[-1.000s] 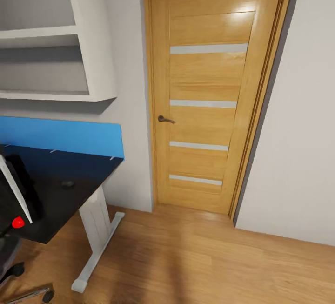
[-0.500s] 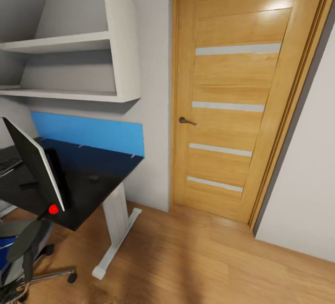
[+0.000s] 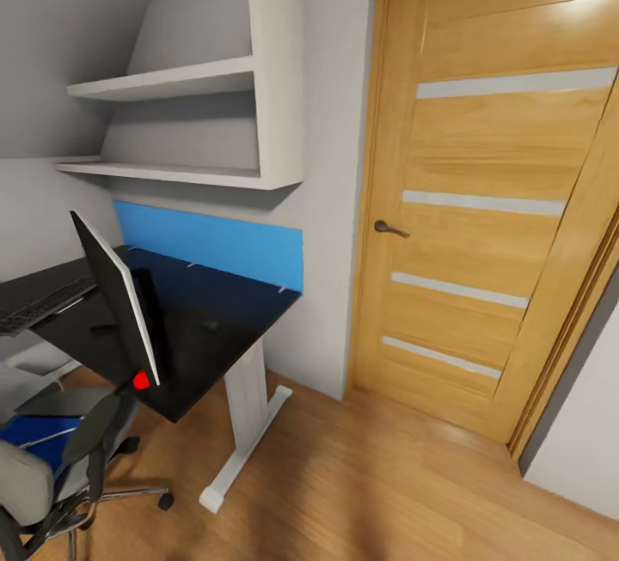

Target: In the bedroom, organize the workspace by keeping the computer under the desk, ensuring the monitor is on the desk, placing the keyboard on the desk next to the monitor, placing the mouse on the desk next to the keyboard, moving the folder from the swivel chair onto the desk next to the mouse, stacking the notebook on top of the folder with the pen on top of the notebook, and positioning the swivel chair next to the desk.

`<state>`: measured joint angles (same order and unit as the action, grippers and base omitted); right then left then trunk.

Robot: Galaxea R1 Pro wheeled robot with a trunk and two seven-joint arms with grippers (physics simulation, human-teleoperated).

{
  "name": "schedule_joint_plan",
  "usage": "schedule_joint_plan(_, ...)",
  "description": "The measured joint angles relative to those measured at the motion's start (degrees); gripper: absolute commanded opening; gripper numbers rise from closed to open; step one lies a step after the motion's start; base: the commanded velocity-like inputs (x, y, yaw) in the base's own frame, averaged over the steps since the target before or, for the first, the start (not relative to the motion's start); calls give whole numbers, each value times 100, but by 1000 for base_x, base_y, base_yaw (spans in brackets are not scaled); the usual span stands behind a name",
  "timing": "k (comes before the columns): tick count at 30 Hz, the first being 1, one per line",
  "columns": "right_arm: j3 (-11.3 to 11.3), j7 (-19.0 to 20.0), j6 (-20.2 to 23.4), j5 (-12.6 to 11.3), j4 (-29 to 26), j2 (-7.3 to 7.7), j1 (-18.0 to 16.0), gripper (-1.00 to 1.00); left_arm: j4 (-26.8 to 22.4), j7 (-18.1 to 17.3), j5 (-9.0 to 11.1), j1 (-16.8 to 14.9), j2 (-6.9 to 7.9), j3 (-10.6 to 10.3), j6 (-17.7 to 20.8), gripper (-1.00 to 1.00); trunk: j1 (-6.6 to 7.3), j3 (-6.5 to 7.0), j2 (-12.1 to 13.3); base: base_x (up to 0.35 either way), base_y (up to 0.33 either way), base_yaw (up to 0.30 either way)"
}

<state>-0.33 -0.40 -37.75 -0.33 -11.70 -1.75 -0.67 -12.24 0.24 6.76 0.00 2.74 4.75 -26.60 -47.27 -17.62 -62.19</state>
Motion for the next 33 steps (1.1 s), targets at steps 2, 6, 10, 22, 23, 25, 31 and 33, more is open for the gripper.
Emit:
schedule_joint_plan(2, 0, 0, -19, 0, 8, 0, 0, 100, 3, 3, 0, 0, -1, 1, -6, 100, -1, 0, 0, 161, 0, 287)
schedule_joint_plan(6, 0, 0, -33, 0, 14, 1, 0, 100, 5, 5, 0, 0, 0, -1, -16, 100, -2, 0, 1, 68, 0, 287)
schedule_joint_plan(10, 0, 0, -38, 1, 15, 0, 0, 100, 6, 7, 0, 0, 1, 1, -19, 100, -3, 0, 1, 19, 0, 287)
schedule_joint_plan(22, 0, 0, -40, 8, 21, 0, 0, 100, 6, 1, -8, 0, -1, -21, -60, 100, -3, 0, 1, 3, 0, 287)
schedule_joint_plan(23, 0, 0, -40, 8, 21, -2, 0, 100, 6, 0, -8, 0, -1, -23, -82, 100, -3, 0, 0, 0, 0, 287)
schedule_joint_plan(25, 3, 0, -40, 8, 23, -4, 0, 100, 6, 0, -12, 0, -1, -23, -133, 100, -3, 0, 1, 0, 0, 287)
schedule_joint_plan(31, 25, 0, -40, 12, 24, -8, 0, 100, 20, -9, -17, 0, -2, -27, -305, 100, -3, 0, 0, 0, 0, 287)
schedule_joint_plan(33, 29, 0, -40, 15, 24, -9, 0, 100, 22, -9, -17, 1, -1, -28, -340, 100, -3, 0, 0, 0, 0, 287)
